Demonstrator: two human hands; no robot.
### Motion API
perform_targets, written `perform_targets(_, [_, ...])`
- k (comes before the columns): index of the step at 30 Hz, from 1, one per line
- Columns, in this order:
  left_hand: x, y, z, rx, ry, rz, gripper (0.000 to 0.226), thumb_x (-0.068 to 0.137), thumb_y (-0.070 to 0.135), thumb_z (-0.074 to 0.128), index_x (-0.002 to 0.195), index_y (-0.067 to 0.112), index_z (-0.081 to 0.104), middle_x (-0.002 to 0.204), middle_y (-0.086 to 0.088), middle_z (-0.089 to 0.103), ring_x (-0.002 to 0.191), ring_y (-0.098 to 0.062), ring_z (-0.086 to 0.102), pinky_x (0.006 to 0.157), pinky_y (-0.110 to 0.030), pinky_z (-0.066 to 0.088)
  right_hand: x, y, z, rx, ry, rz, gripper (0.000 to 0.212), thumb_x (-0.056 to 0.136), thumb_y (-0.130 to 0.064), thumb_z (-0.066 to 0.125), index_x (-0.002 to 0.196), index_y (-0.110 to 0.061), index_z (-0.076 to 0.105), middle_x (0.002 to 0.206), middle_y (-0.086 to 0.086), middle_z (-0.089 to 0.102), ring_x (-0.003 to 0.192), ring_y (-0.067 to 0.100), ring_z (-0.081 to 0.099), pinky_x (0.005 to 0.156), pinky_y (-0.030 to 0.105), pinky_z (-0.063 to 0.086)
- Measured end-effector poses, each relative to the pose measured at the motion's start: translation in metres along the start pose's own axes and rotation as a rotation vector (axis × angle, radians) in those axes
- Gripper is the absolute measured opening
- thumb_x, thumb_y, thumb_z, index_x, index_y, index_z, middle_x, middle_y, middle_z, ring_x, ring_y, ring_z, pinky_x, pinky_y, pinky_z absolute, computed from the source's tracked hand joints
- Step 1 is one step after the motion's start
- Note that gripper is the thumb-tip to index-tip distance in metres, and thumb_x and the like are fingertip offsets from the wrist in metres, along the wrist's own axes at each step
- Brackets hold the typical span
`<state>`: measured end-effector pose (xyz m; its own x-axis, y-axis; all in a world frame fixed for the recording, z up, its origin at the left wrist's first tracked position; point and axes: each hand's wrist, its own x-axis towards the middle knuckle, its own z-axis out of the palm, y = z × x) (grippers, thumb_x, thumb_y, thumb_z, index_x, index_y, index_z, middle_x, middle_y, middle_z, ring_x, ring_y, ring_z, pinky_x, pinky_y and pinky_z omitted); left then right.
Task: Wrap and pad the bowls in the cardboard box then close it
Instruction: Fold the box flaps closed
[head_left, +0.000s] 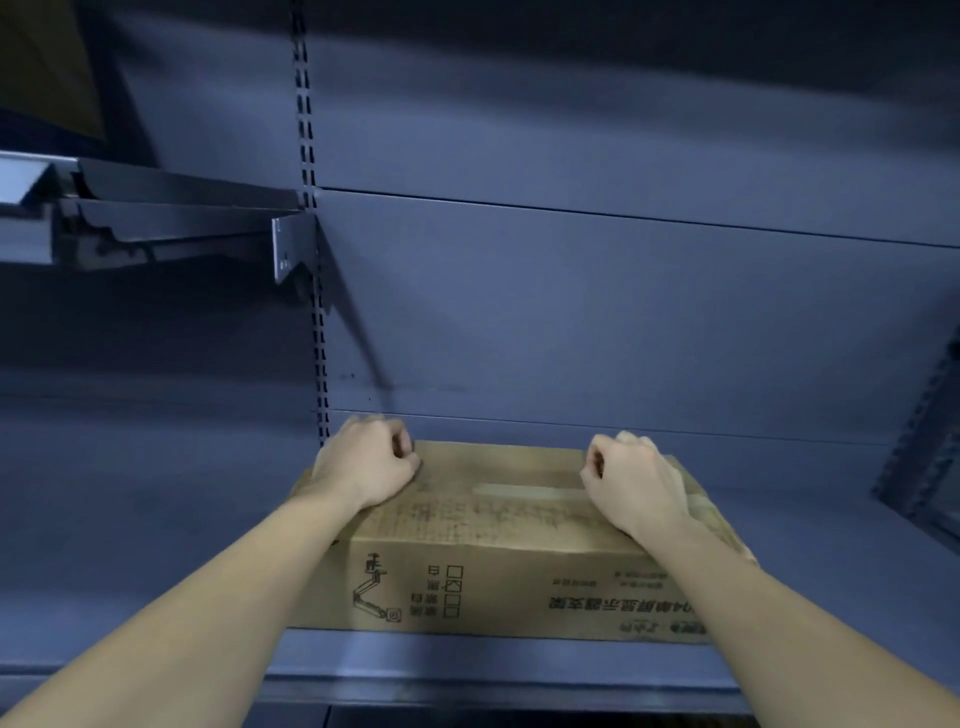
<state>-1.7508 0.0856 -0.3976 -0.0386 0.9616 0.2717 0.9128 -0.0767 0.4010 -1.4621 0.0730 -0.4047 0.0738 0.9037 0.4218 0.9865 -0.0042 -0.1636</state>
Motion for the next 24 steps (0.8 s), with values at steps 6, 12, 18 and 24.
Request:
perform_targets(6, [-0.007,-0.012,0.009,0.105,-0.050,0.081,0.038,0.100,0.039,0.041,0.134,0.030,0.054,0.124,-0.002,0.051,0.122,-0.023,0.038,0.103,-0.037,0.037,0.001,0.000,0.004,0.081,-0.082,0.095,0.022,0.098,-0.041,0.044,0.085,-0.025,0.051,0.090,-0.004,0.049,0.092,0.021,0.042,0.080,0.036,0.040])
perform_targets(12, [-0.001,-0.011,0.012,0.120,-0.063,0.092,0.026,0.101,0.046,0.037,0.116,0.031,0.051,0.126,0.001,0.050,0.120,-0.023,0.046,0.103,-0.042,0.038,0.008,0.001,0.009,0.100,-0.082,0.104,0.030,0.097,-0.049,0.047,0.078,-0.025,0.047,0.083,-0.008,0.046,0.090,0.021,0.040,0.081,0.036,0.037])
perform_targets(18, [-0.002,-0.009,0.013,0.145,-0.109,0.089,0.036,0.103,0.046,0.029,0.134,0.035,0.043,0.135,0.000,0.045,0.127,-0.024,0.044,0.109,-0.042,0.032,0.002,-0.005,0.005,0.116,0.010,0.027,0.019,0.097,-0.033,0.046,0.082,-0.024,0.052,0.087,-0.007,0.050,0.097,0.020,0.047,0.079,0.034,0.043])
perform_targets(24, [-0.001,-0.008,0.011,0.161,-0.167,0.077,0.042,0.103,0.040,0.026,0.143,0.037,0.038,0.145,-0.002,0.039,0.136,-0.024,0.035,0.115,-0.042,0.025,-0.021,-0.069,0.002,0.190,-0.100,-0.212,0.037,0.098,-0.031,0.043,0.132,-0.024,0.055,0.142,-0.007,0.046,0.133,0.014,0.037,0.111,0.037,0.033])
